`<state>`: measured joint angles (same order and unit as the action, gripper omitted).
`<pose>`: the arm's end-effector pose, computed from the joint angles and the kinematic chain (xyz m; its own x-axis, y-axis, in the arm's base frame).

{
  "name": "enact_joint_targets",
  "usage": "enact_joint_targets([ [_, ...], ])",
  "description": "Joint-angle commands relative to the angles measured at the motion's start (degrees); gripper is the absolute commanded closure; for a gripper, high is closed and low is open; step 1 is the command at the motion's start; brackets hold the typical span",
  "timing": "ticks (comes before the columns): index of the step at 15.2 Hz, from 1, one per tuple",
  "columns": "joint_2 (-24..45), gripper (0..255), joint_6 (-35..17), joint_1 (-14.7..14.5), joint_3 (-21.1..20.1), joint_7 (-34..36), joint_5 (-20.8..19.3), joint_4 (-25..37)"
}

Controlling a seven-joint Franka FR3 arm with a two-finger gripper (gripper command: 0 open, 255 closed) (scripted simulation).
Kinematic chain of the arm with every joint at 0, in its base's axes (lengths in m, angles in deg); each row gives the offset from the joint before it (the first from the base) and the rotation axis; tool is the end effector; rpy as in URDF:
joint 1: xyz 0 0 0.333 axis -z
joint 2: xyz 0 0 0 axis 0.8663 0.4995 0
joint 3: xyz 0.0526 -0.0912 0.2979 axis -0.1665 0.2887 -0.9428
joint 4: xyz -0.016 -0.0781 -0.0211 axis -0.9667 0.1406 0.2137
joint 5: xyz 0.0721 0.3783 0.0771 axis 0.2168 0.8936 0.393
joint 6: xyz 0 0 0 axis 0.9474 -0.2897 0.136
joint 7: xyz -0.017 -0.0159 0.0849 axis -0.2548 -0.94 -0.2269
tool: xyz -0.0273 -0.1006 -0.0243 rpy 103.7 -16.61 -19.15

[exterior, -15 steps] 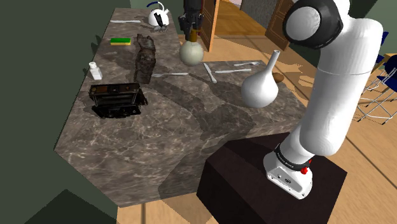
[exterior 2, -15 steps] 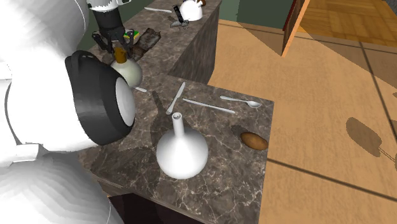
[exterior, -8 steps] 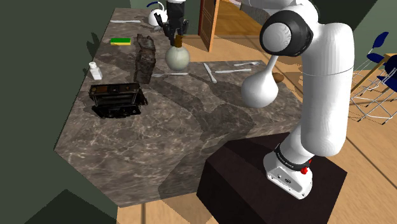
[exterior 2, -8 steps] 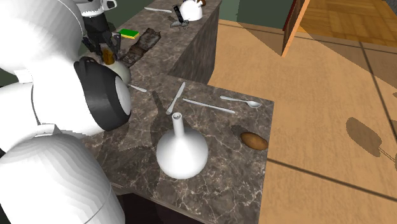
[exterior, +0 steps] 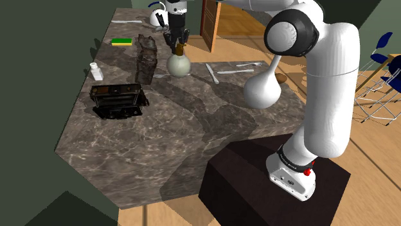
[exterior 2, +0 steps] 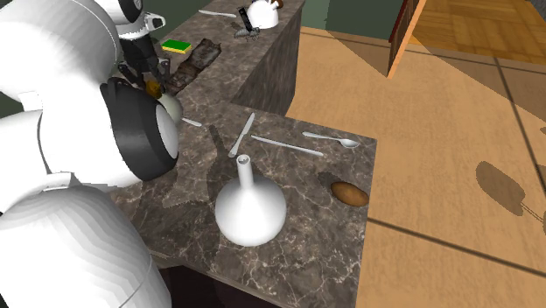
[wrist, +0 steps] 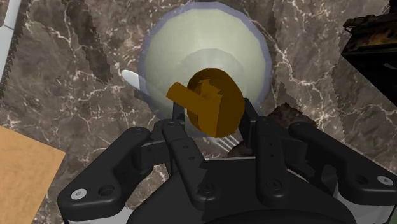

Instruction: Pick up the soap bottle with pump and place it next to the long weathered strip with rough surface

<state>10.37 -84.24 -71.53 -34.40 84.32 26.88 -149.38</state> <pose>0.6949 0.0981 0.4850 0.9970 0.0493 -0.0592 0.0473 -0.9983 -0.0345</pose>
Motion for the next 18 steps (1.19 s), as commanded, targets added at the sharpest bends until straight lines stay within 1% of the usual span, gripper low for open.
enact_joint_targets([
  [1, -0.3, 255, -1.9, -0.1, 0.0, -0.1, 0.0, -2.2],
  [8, -0.3, 255, -7.3, -0.2, 0.0, -0.4, 0.1, -7.6],
  [9, -0.2, 255, -8.7, -0.3, 0.0, -0.4, 0.1, -8.8],
  [17, -0.2, 255, -8.7, -0.3, 0.0, -0.4, 0.1, -8.8],
  [18, -0.2, 0, -8.7, -0.3, 0.0, -0.4, 0.1, -8.8],
])
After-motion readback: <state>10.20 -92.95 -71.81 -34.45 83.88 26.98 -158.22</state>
